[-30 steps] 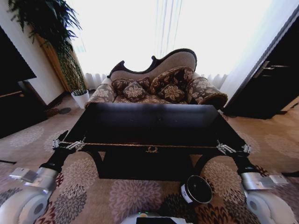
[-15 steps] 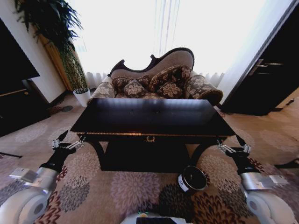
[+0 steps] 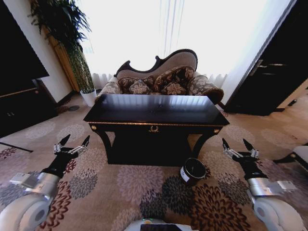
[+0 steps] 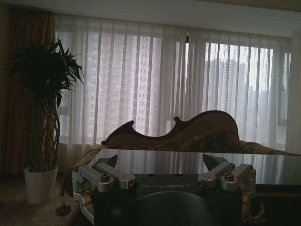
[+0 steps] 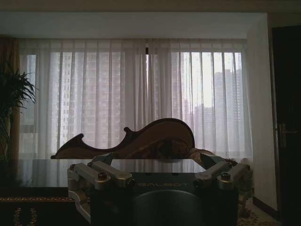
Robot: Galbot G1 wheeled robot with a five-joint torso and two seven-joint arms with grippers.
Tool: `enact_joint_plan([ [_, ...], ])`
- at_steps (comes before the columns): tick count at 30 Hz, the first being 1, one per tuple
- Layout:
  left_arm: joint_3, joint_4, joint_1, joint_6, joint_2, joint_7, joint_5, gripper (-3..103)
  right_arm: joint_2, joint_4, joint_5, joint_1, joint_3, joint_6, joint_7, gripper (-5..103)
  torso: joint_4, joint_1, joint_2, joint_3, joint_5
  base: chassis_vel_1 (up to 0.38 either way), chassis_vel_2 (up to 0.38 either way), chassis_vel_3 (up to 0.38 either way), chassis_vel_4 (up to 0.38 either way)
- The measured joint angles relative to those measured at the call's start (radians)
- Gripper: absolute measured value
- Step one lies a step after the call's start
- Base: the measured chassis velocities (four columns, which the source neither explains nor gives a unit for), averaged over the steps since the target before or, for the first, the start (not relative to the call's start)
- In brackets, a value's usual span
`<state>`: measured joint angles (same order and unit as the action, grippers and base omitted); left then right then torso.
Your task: Move to the front of the table and place the trash on the table into the trash bin.
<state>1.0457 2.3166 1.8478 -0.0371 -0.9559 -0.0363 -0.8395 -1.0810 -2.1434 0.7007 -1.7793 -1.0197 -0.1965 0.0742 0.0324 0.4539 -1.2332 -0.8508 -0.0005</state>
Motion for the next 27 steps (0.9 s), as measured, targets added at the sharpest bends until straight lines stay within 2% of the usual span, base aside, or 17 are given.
enact_joint_plan([
  [27, 0.000, 0.000, 0.000, 0.000, 0.000, 0.000, 0.000, 100, 0.000, 0.000, 0.000, 0.000, 0.000, 0.000, 0.000, 100, 0.0001, 0.000, 0.000, 0.000, 0.0002, 0.214, -0.218, -0.214, 0.215],
])
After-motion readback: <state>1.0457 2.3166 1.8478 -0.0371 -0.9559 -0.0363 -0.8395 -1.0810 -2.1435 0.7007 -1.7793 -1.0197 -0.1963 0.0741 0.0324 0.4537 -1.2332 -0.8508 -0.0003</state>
